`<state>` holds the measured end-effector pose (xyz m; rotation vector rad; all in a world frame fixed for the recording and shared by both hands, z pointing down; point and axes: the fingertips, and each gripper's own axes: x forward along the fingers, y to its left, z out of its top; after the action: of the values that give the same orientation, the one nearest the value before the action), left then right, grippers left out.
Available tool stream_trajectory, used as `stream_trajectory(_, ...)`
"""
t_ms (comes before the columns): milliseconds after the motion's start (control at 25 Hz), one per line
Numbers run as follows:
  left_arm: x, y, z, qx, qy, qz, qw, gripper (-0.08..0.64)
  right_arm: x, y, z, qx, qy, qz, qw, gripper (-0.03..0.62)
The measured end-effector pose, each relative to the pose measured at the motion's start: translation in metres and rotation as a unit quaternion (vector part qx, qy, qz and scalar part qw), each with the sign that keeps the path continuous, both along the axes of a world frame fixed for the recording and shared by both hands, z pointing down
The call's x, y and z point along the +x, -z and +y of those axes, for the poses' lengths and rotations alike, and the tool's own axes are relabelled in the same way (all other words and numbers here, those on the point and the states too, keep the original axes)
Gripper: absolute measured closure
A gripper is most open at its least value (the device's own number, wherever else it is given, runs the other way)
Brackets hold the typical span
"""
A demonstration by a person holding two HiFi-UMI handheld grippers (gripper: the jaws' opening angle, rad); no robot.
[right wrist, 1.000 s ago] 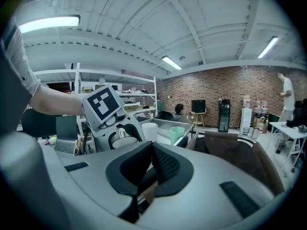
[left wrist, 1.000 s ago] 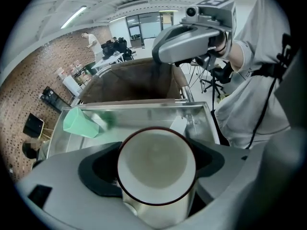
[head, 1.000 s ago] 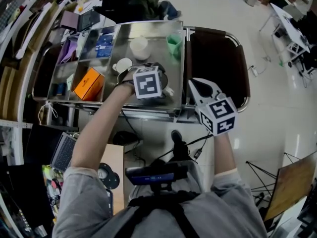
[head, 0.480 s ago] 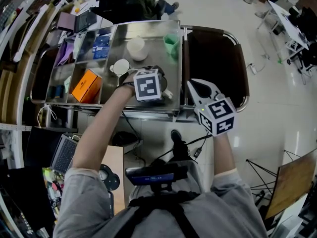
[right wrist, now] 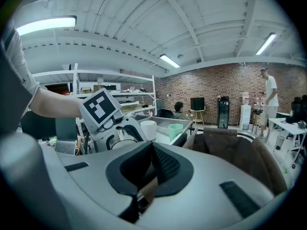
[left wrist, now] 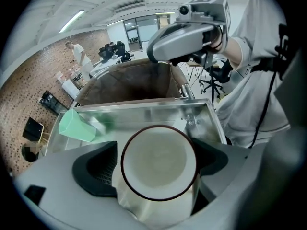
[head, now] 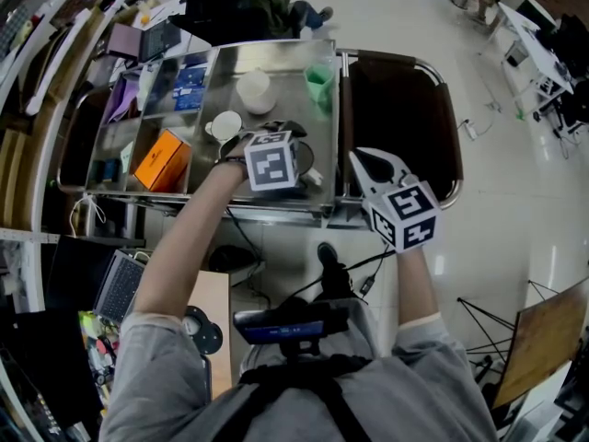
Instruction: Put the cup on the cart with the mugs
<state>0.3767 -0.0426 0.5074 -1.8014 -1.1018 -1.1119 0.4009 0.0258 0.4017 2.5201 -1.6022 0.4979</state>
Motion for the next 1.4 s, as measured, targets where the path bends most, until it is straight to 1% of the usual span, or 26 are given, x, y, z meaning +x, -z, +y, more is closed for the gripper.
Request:
stream_trajectory(200, -0.005, 0.024, -0.006, -0.007, 0.009, 0.023, 0.9997, 0.077, -0.002, 0.000, -0.002, 0.002, 0.003, 0.000, 1.000, 0.604)
stream_trajectory(360, -0.020, 0.049, -0.018, -0.009, 0.032, 0.062, 0.9975, 0.077, -0.013, 0.003, -0.007, 0.002, 0.011, 0.004, 1.000, 0.604)
stream_trajectory(440, -0.032, 0.061, -0.022, -0.021, 0.050, 0.083, 0.9951, 0.077, -0.023, 0.007, -0.008, 0.000, 0.014, 0.008, 1.000, 0.604)
stream_trajectory(520, -0.047, 0.075, -0.025, -0.041, 0.070, 0.111, 0.9905, 0.078, -0.034, 0.013, -0.011, 0.002, 0.017, 0.016, 1.000, 0.604)
stream_trajectory(600, -0.064, 0.089, -0.029, -0.061, 0.092, 0.140, 0.9840, 0.085, -0.049, 0.018, -0.012, 0.004, 0.020, 0.019, 1.000, 0.604)
stream_trajectory(680, -0.082, 0.102, -0.033, -0.080, 0.120, 0.173, 0.9743, 0.137, -0.065, 0.020, -0.012, 0.004, 0.025, 0.022, 0.999, 0.604)
stream_trajectory(720, -0.091, 0.108, -0.035, -0.091, 0.138, 0.192, 0.9673, 0.168, -0.073, 0.021, -0.011, 0.004, 0.027, 0.023, 0.999, 0.604)
stream_trajectory(760, -0.099, 0.115, -0.037, -0.104, 0.159, 0.213, 0.9585, 0.220, -0.081, 0.022, -0.010, 0.005, 0.030, 0.024, 0.999, 0.604)
stream_trajectory(800, -0.108, 0.122, -0.040, -0.119, 0.181, 0.234, 0.9478, 0.271, -0.088, 0.022, -0.009, 0.007, 0.032, 0.024, 0.999, 0.604)
stream_trajectory(880, -0.124, 0.135, -0.046, -0.152, 0.225, 0.275, 0.9224, 0.375, -0.101, 0.023, -0.008, 0.012, 0.034, 0.022, 0.999, 0.604)
stream_trajectory(960, -0.140, 0.145, -0.052, -0.184, 0.270, 0.308, 0.8937, 0.487, -0.113, 0.022, -0.007, 0.017, 0.035, 0.019, 0.999, 0.604)
stream_trajectory(1000, -0.148, 0.148, -0.055, -0.199, 0.291, 0.320, 0.8796, 0.530, -0.120, 0.020, -0.007, 0.018, 0.037, 0.016, 0.999, 0.604)
stream_trajectory(1040, -0.158, 0.148, -0.058, -0.213, 0.311, 0.328, 0.8663, 0.552, -0.126, 0.017, -0.007, 0.018, 0.038, 0.014, 0.999, 0.604)
stream_trajectory(1080, -0.167, 0.147, -0.061, -0.224, 0.330, 0.334, 0.8540, 0.557, -0.133, 0.014, -0.008, 0.018, 0.040, 0.013, 0.999, 0.604)
stream_trajectory(1200, -0.195, 0.140, -0.073, -0.248, 0.390, 0.345, 0.8170, 0.557, -0.146, 0.005, -0.007, 0.017, 0.040, 0.008, 0.999, 0.604)
stream_trajectory(1280, -0.213, 0.132, -0.082, -0.264, 0.429, 0.345, 0.7920, 0.557, -0.154, -0.002, -0.005, 0.017, 0.037, 0.002, 0.999, 0.604)
stream_trajectory(1360, -0.230, 0.123, -0.090, -0.273, 0.463, 0.345, 0.7696, 0.557, -0.162, -0.009, -0.003, 0.019, 0.035, -0.004, 0.999, 0.604)
stream_trajectory(1400, -0.238, 0.118, -0.094, -0.275, 0.477, 0.346, 0.7596, 0.557, -0.166, -0.012, -0.002, 0.019, 0.034, -0.007, 0.999, 0.604)
